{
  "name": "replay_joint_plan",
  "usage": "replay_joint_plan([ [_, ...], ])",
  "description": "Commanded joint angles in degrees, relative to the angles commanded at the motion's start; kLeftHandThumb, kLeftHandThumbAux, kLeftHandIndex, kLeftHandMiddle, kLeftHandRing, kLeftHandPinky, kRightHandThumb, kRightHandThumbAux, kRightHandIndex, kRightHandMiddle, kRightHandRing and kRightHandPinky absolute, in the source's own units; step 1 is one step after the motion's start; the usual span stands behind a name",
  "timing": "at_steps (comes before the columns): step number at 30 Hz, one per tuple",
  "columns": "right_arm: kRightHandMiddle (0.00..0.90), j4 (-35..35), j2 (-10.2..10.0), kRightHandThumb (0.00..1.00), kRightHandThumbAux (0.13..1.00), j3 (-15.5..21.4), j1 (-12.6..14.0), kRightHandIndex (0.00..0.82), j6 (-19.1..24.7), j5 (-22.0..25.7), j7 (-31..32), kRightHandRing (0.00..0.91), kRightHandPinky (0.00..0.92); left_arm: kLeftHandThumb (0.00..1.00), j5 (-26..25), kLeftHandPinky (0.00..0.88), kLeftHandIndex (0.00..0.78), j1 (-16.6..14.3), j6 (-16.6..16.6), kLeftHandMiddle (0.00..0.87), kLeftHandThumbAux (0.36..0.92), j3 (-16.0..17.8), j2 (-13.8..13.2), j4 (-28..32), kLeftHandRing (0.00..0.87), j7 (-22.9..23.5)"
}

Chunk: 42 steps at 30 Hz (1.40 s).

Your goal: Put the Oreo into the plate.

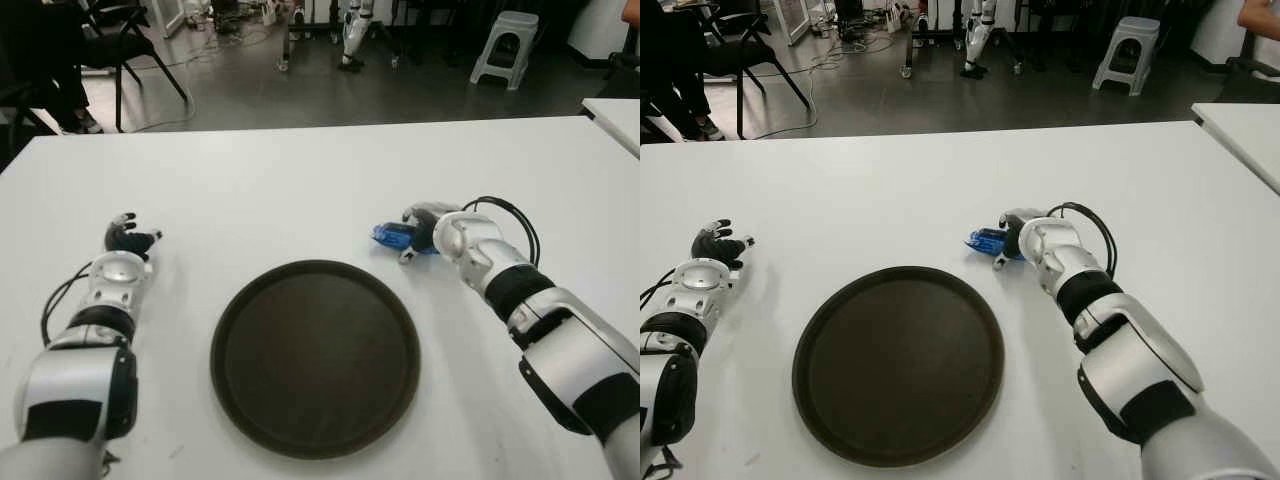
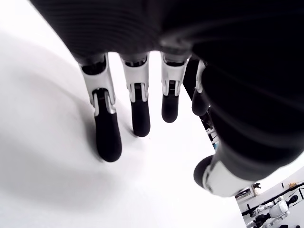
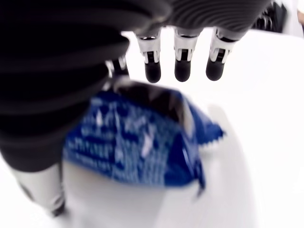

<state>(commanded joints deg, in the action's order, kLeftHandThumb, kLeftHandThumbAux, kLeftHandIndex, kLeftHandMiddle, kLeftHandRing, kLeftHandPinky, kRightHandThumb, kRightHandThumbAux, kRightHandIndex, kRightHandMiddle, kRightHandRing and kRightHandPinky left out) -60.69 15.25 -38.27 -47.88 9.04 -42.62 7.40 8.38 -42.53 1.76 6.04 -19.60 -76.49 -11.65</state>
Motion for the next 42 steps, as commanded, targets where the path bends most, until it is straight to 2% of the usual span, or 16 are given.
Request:
replay_joint_plan([
  [7, 0.033, 0.8, 0.5, 0.698, 0.722, -0.2, 0.7, 0.417, -0.4, -0.5, -1.2, 0.000, 0.000, 0.313, 0.1, 0.171, 0.118, 0.1, 0.2, 0.139, 0.775, -0.1, -0.1, 0.0, 0.167, 0.3],
  [21, 0.021, -0.2, 0.1, 0.703, 0.719, 0.5, 0.7, 0.419, -1.0, 0.0, -1.4, 0.000, 0.000, 0.284, -0.1, 0.148, 0.106, 0.2, 0.2, 0.136, 0.756, 0.1, -0.1, 0.0, 0.155, 0.1],
  [37, 0.018, 1.8, -0.1, 0.704, 0.719, 2.6, 1.6, 0.419, -0.1, 0.7, 0.3, 0.000, 0.000, 0.352, -0.2, 0.151, 0.141, 0.1, 0.1, 0.141, 0.743, 0.3, 0.0, 0.1, 0.159, -0.2],
  [42, 0.031, 1.9, -0.1, 0.706, 0.718, 3.0, 1.9, 0.419, -0.4, 0.8, -0.2, 0.000, 0.000, 0.348, -0.2, 0.156, 0.128, 0.1, 0.0, 0.141, 0.744, 0.3, 0.0, 0.1, 0.160, -0.1],
])
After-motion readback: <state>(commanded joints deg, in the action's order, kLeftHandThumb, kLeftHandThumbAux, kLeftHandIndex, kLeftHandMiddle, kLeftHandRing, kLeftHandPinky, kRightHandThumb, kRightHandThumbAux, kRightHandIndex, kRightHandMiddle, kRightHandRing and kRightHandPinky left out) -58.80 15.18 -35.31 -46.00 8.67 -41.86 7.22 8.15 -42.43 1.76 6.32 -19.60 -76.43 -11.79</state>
